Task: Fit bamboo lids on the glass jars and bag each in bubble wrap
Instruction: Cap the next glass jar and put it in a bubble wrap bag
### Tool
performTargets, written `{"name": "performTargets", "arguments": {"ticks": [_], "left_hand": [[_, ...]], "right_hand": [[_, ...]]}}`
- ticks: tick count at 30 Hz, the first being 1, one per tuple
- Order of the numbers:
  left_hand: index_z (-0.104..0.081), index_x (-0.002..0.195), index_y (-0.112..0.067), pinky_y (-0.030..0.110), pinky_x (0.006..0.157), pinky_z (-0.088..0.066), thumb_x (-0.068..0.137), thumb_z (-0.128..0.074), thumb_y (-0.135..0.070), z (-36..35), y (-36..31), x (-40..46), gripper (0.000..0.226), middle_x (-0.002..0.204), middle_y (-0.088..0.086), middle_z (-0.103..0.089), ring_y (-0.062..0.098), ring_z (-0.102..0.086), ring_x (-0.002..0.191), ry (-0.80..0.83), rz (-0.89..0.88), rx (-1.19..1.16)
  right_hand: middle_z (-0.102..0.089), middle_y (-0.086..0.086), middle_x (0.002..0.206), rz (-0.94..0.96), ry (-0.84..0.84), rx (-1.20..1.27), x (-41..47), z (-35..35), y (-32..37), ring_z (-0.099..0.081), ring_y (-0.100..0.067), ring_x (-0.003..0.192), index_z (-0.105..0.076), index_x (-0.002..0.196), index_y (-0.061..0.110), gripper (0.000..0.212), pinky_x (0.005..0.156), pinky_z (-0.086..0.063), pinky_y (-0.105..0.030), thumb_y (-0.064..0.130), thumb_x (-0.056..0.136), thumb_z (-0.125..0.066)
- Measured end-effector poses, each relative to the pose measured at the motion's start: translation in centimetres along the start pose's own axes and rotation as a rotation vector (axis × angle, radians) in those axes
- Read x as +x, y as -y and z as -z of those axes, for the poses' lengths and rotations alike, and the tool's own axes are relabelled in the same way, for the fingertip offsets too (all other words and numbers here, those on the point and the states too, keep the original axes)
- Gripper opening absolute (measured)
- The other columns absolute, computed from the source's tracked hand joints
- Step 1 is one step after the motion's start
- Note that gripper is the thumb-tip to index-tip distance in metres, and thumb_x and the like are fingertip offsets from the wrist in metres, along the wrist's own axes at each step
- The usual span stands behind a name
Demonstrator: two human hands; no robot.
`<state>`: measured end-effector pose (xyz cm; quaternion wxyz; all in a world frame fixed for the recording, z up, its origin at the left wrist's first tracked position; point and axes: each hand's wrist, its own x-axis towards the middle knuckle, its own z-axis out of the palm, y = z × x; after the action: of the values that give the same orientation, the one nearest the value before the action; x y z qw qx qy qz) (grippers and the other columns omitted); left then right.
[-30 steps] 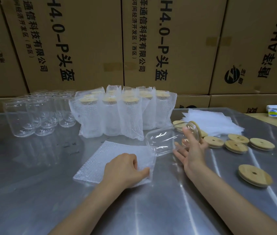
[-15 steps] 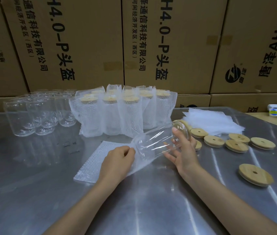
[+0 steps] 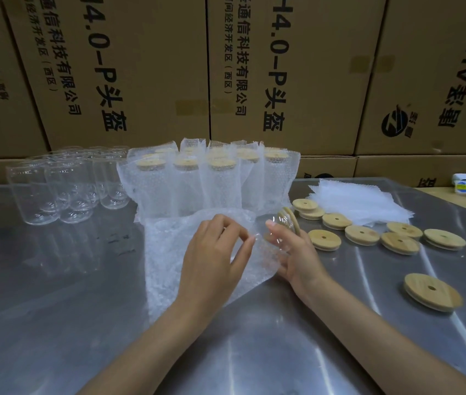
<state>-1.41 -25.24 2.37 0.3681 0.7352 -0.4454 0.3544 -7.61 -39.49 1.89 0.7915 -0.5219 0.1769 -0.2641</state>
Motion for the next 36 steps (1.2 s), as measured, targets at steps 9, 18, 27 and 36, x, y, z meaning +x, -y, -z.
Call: {"name": "performTargets", "arguments": {"ticks": [9, 18, 27, 36], "left_hand": [[-0.056, 0.119, -0.015, 0.041, 0.104, -0.04, 0.095, -0.053, -0.032, 1.5, 1.3, 1.6, 0.03, 0.114, -0.011, -0.052, 0.008, -0.049, 0.111, -0.088, 0.163, -0.176], [-0.066, 0.114, -0.022, 0.034, 0.079, -0.056, 0.073, -0.067, -0.048, 3.5, 5.4, 2.6, 0.049, 0.112, 0.001, -0.072, 0.018, -0.07, 0.099, 0.342, 1.132, -1.15], [-0.066, 0.101, -0.025, 0.015, 0.062, -0.053, 0.066, -0.079, -0.036, 2.7, 3.3, 2.0, 0.039, 0.093, -0.014, -0.075, 0.001, -0.07, 0.085, 0.323, 0.868, -1.128], [-0.03, 0.144, -0.031, 0.025, 0.104, -0.038, 0.049, -0.073, -0.063, 2.2, 2.7, 2.2, 0.109, 0.144, -0.017, -0.039, 0.0, -0.041, 0.132, 0.189, 0.907, -1.071]], "right_hand": [[-0.067, -0.015, 0.115, -0.056, -0.026, 0.102, 0.1, 0.1, 0.4, -0.068, -0.028, 0.088, -0.063, 0.12, 0.017, 0.051, 0.081, -0.056, -0.042, 0.034, 0.074, -0.075], [-0.073, -0.003, 0.085, -0.04, -0.097, 0.194, 0.6, 1.0, 0.5, -0.07, -0.016, 0.065, -0.07, 0.089, 0.028, 0.013, 0.055, -0.055, -0.026, 0.034, 0.078, -0.073], [-0.073, 0.0, 0.091, -0.067, 0.096, 0.127, 0.7, 0.6, 0.8, -0.07, -0.017, 0.079, -0.069, 0.103, 0.023, 0.028, 0.061, -0.054, -0.026, 0.035, 0.077, -0.067], [-0.067, -0.013, 0.122, -0.096, 0.175, 0.067, 0.3, -0.6, 0.2, -0.06, -0.035, 0.118, -0.066, 0.121, 0.012, 0.062, 0.108, -0.04, -0.052, 0.038, 0.065, -0.072]]}}
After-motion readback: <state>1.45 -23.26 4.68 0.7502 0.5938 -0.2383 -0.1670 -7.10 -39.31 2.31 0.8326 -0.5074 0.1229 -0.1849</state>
